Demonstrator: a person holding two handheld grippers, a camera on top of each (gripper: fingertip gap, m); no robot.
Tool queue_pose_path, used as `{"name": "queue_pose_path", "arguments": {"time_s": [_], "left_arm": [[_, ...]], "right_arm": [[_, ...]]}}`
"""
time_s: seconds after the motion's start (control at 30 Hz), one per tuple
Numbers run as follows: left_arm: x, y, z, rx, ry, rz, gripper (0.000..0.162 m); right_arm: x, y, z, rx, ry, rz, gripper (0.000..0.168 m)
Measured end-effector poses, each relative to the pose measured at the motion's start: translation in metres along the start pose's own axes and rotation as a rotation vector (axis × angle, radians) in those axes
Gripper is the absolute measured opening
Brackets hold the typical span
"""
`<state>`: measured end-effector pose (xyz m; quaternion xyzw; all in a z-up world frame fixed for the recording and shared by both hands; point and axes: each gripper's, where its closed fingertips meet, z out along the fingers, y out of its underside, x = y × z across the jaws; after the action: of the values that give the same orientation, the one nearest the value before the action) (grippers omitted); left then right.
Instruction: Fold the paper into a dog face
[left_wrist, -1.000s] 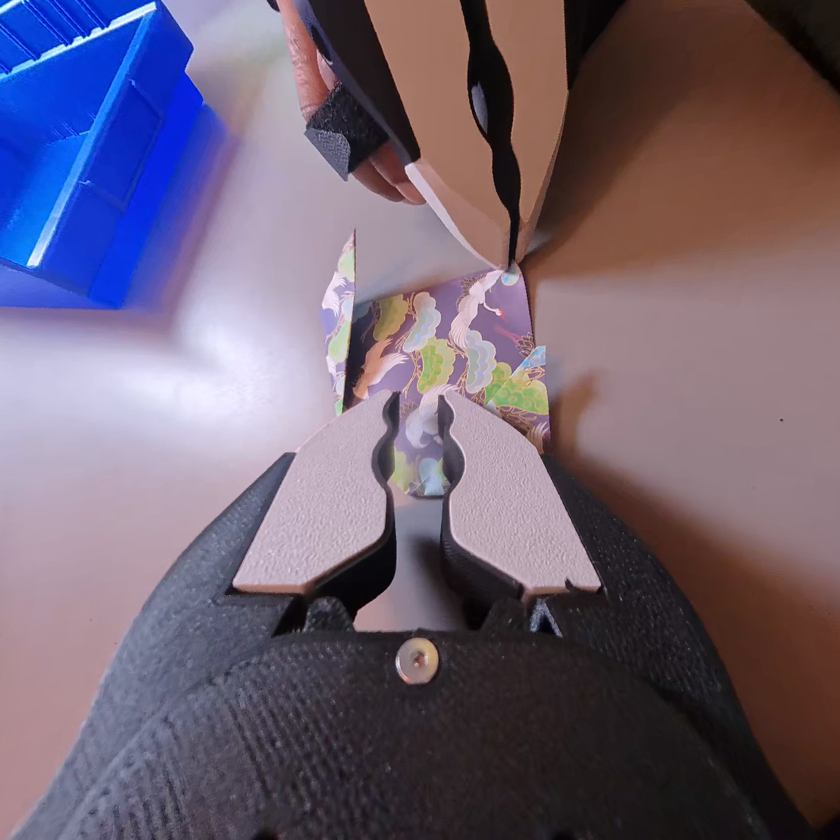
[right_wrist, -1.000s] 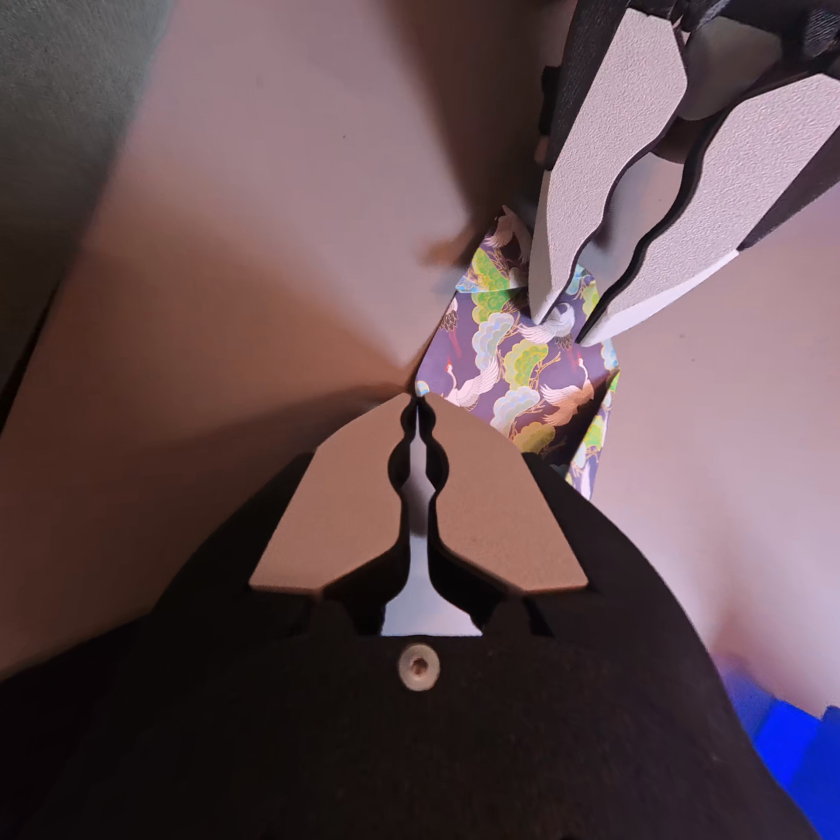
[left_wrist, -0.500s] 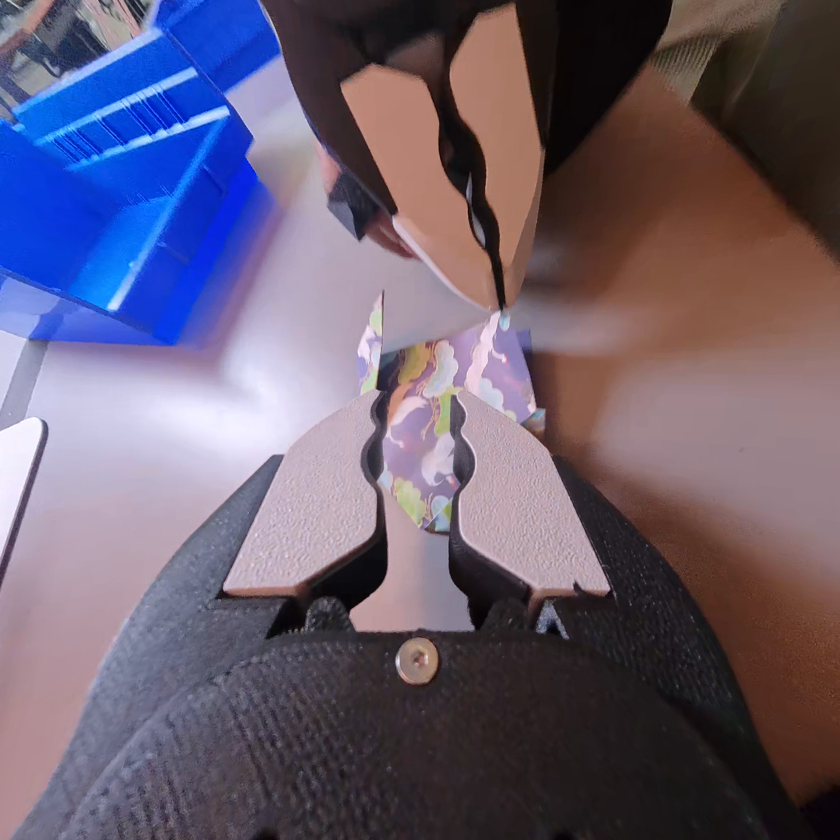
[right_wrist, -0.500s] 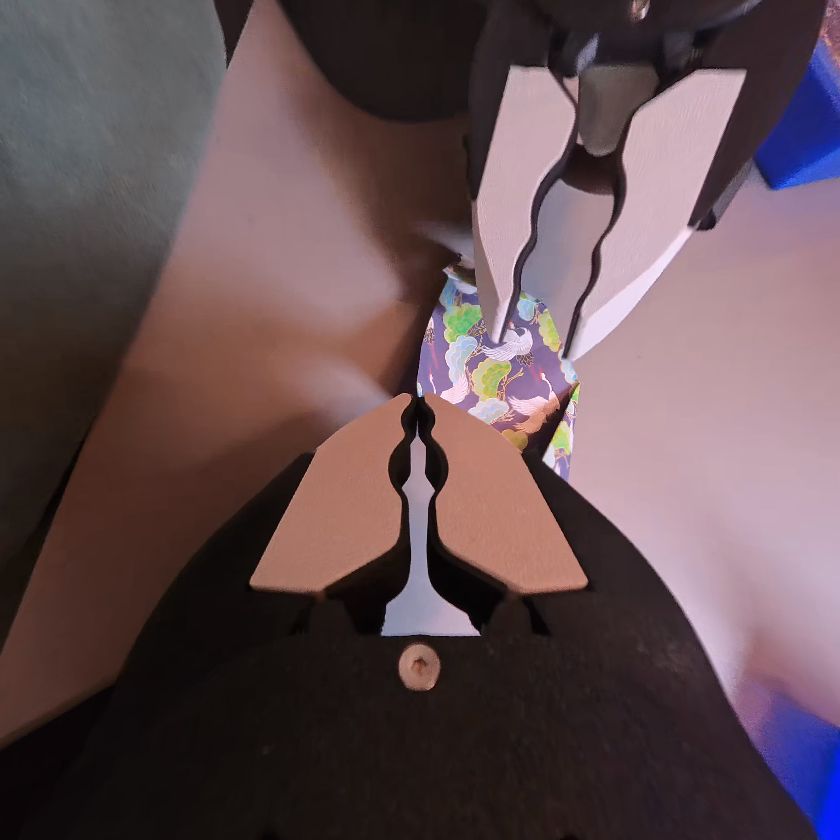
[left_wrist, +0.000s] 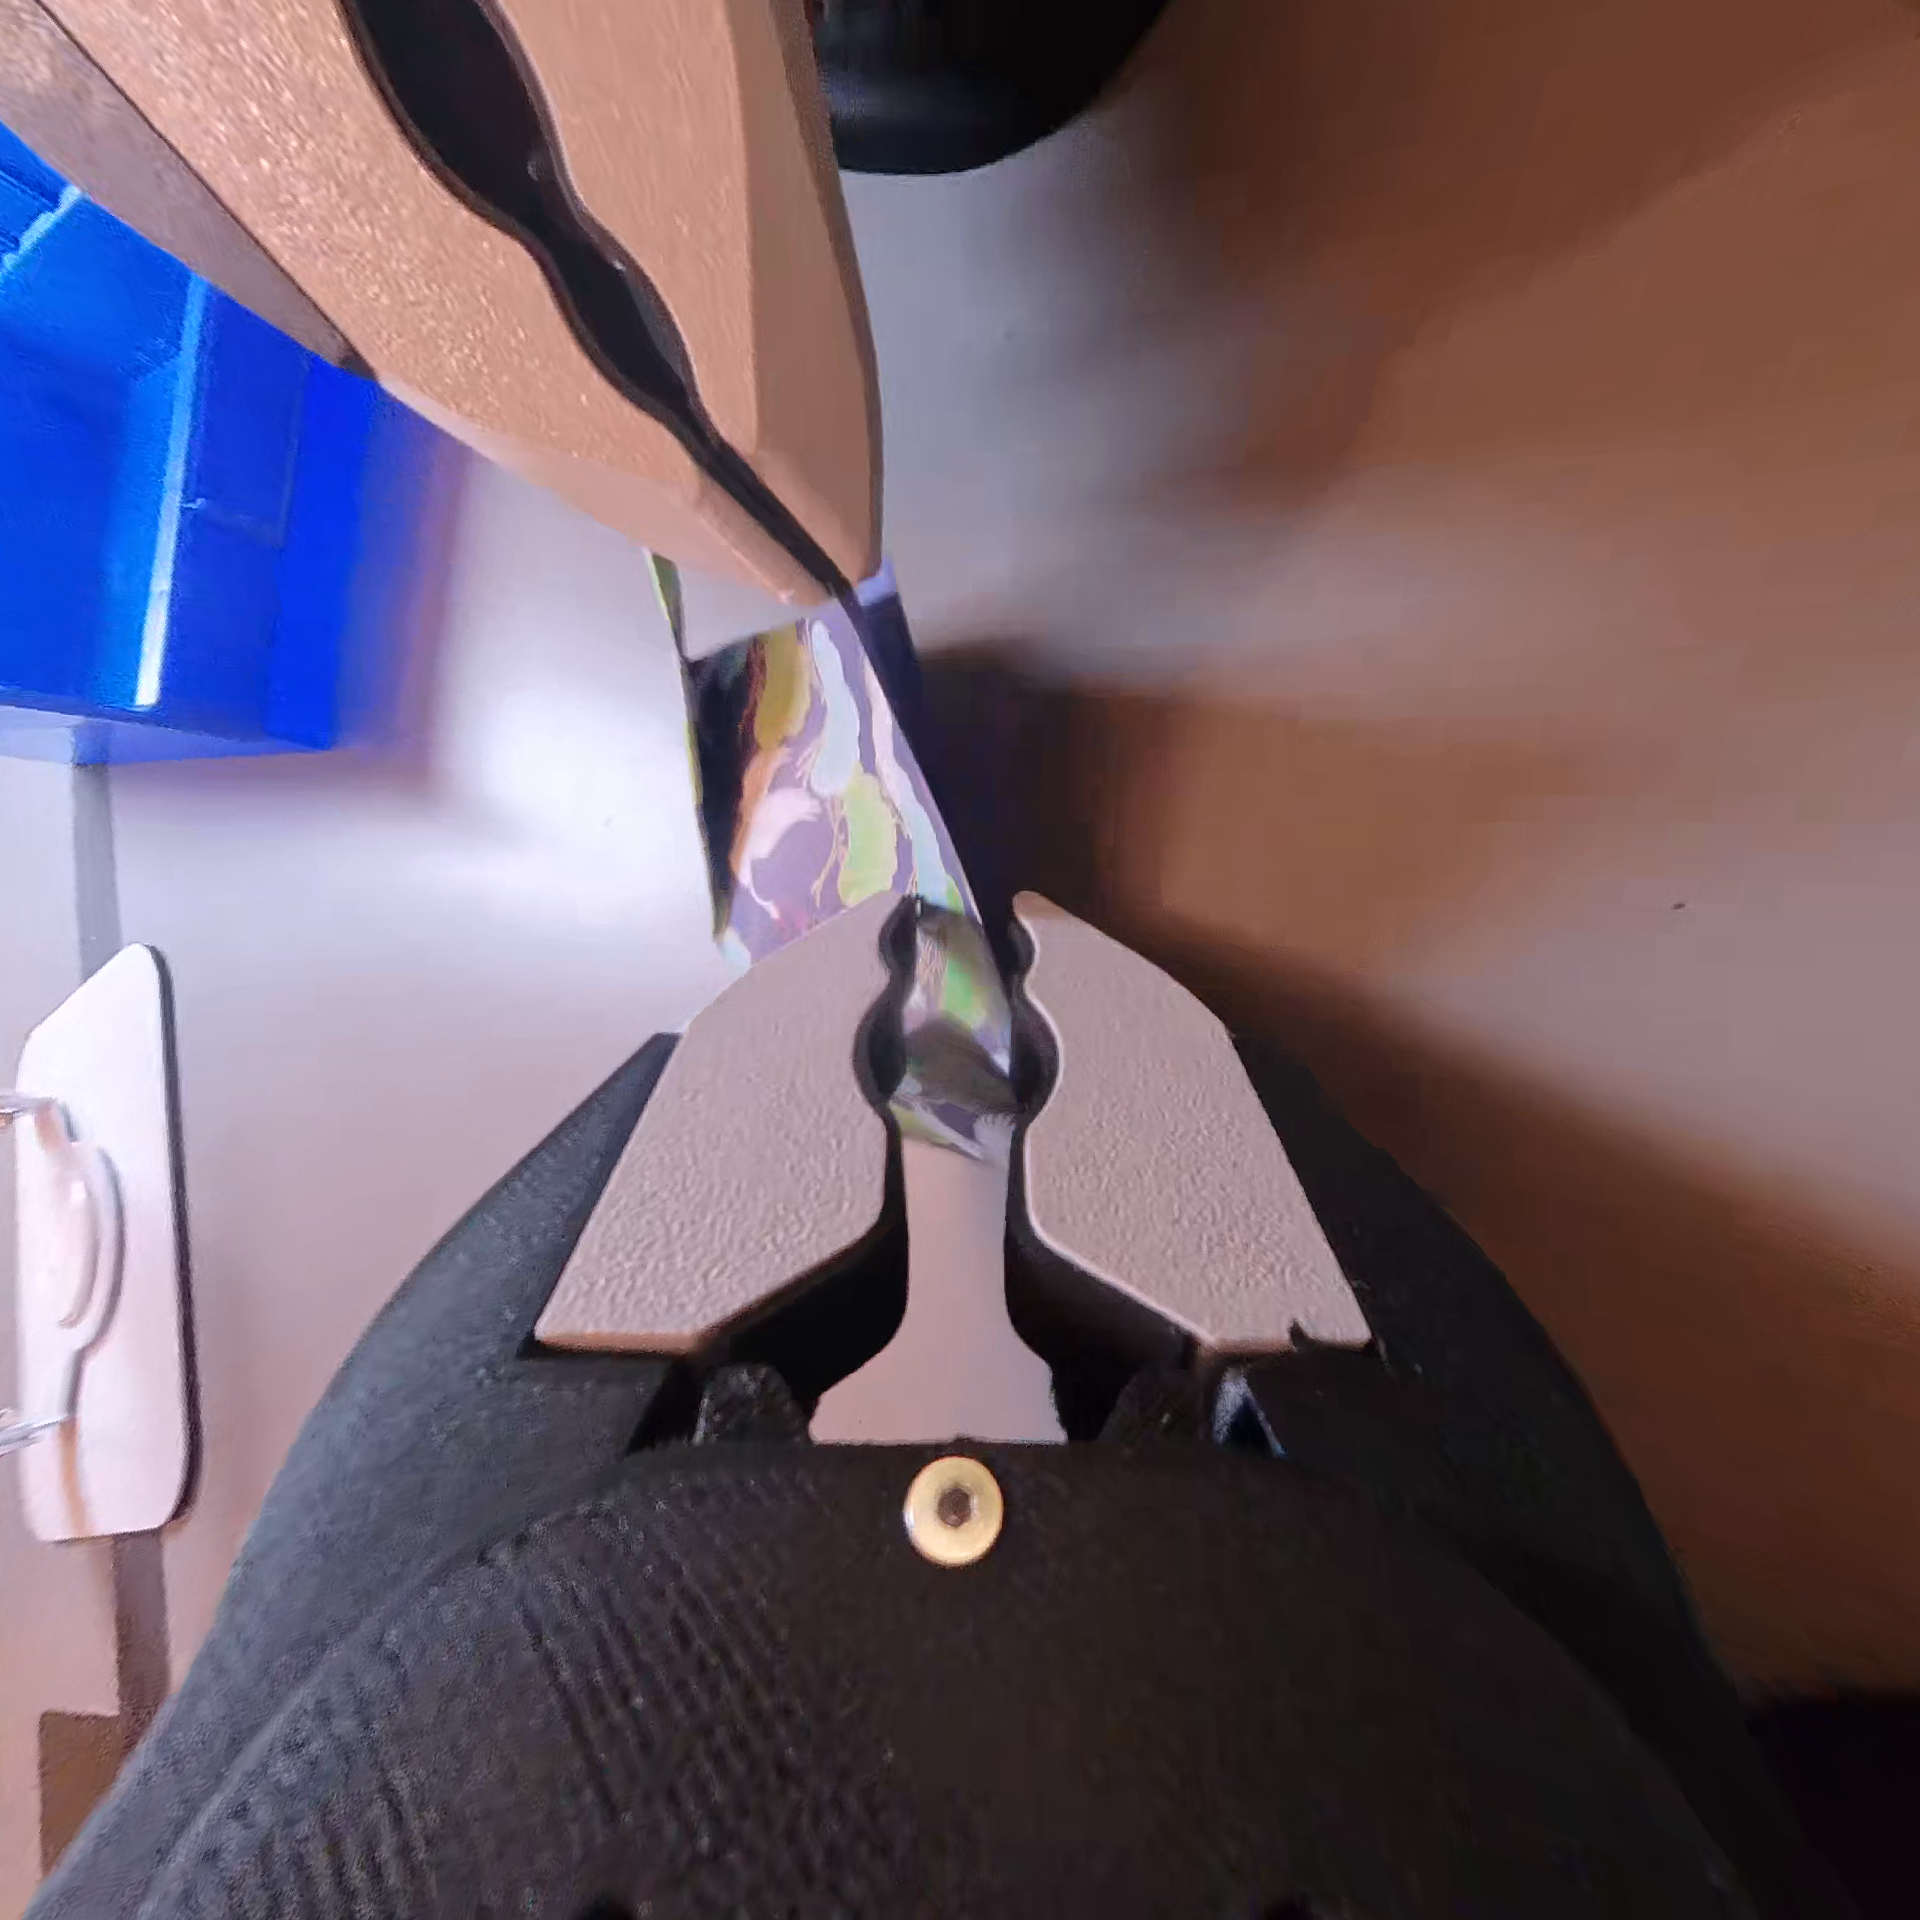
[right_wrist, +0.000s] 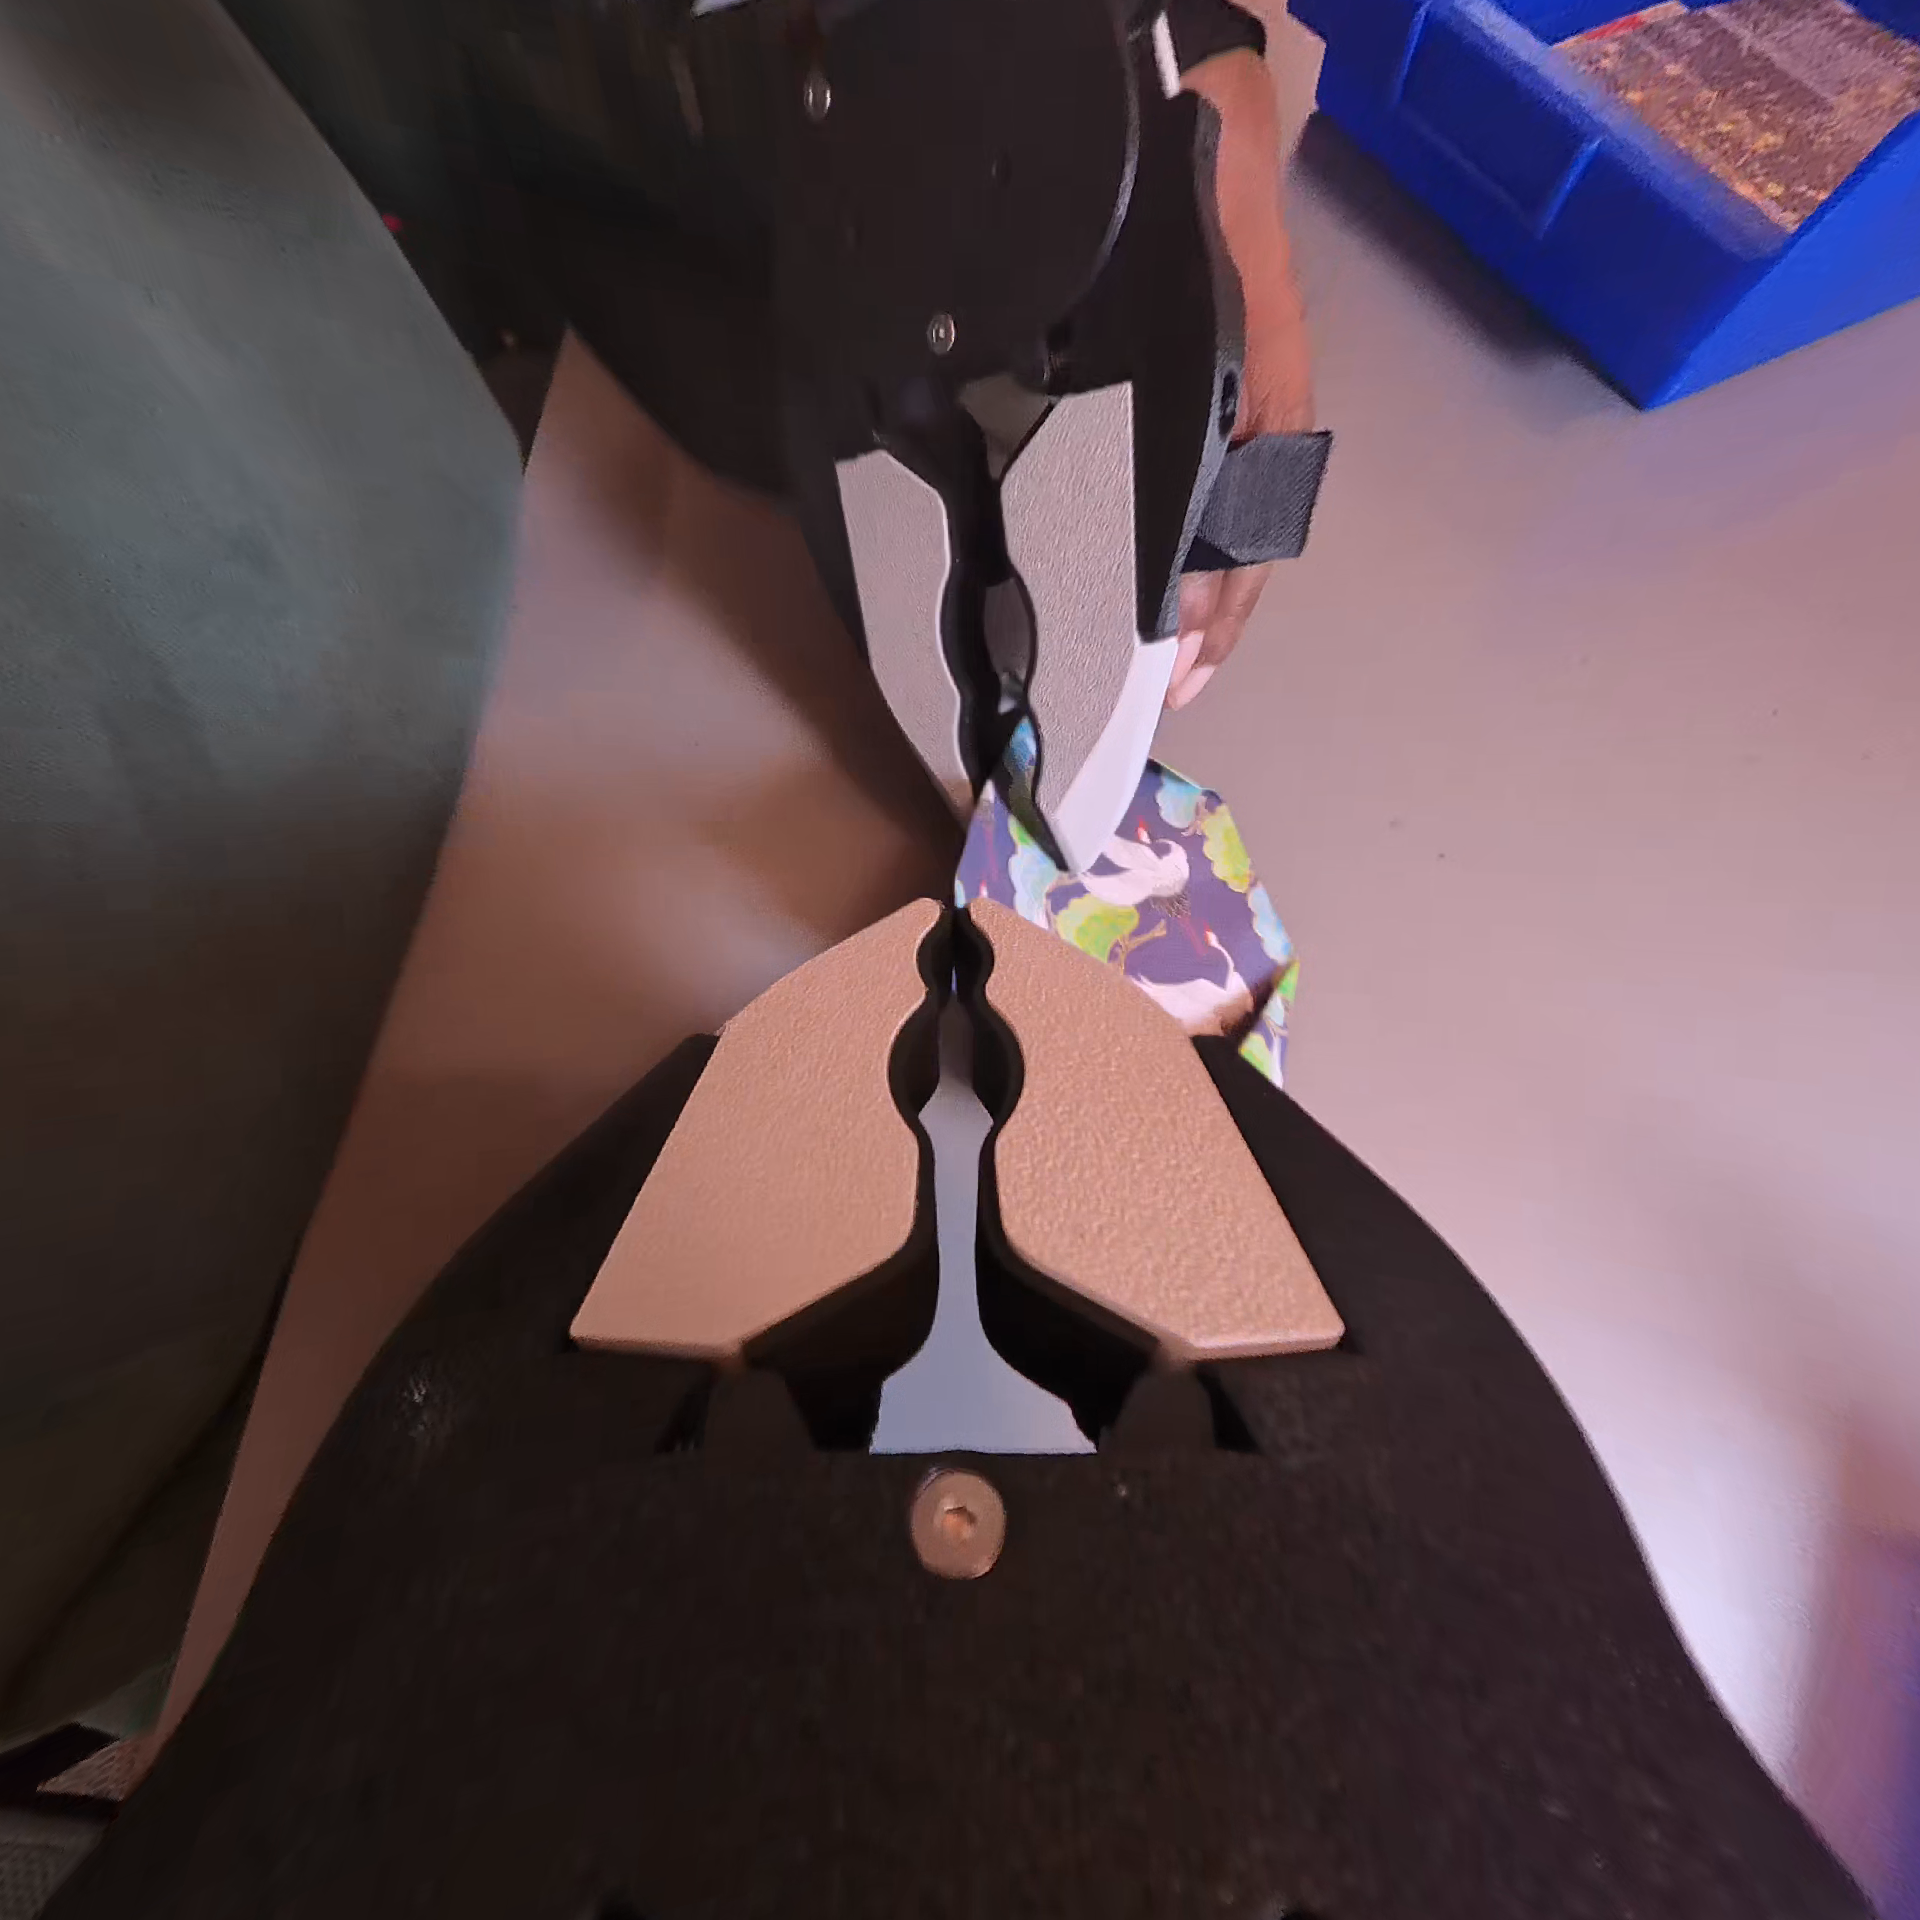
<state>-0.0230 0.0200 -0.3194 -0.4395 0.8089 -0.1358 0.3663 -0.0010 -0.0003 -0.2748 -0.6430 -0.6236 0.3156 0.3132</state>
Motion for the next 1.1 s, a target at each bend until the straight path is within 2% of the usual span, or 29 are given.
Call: {"name": "queue_pose_path", "arguments": {"time_s": [0.1,0.2,0.27,0.33,0.43,0.47,0.6,0.77,0.93,1.1], "left_arm": [[-0.004,-0.003,-0.002,0.038,-0.006,-0.036,0.009],[-0.006,-0.003,-0.004,0.072,0.012,-0.090,0.006],[-0.005,-0.004,-0.005,0.092,0.030,-0.112,0.005],[-0.003,-0.005,-0.004,0.103,0.046,-0.121,0.004],[-0.001,-0.005,-0.001,0.101,0.058,-0.122,0.004],[0.000,-0.005,0.000,0.102,0.060,-0.119,0.004],[0.003,-0.006,0.003,0.091,0.057,-0.093,0.007],[0.004,-0.007,0.001,0.078,0.043,-0.078,0.012],[0.006,-0.008,0.000,0.069,0.055,-0.090,0.005],[0.013,-0.005,0.003,0.057,0.099,-0.088,0.000]], "right_arm": [[0.000,0.001,0.000,-0.006,0.019,-0.047,0.000],[-0.001,0.007,0.001,-0.050,0.069,-0.152,0.025],[0.003,0.013,0.004,-0.107,0.148,-0.249,0.034],[0.008,0.016,0.008,-0.153,0.220,-0.326,0.033],[0.012,0.013,0.011,-0.156,0.255,-0.350,0.008],[0.013,0.013,0.011,-0.160,0.243,-0.341,0.000],[0.011,0.017,0.011,-0.223,0.114,-0.226,0.000],[0.012,0.025,0.015,-0.316,-0.061,0.011,0.000],[0.006,0.025,0.022,-0.353,-0.205,0.190,0.000],[-0.001,0.026,0.028,-0.371,-0.334,0.248,0.000]]}}
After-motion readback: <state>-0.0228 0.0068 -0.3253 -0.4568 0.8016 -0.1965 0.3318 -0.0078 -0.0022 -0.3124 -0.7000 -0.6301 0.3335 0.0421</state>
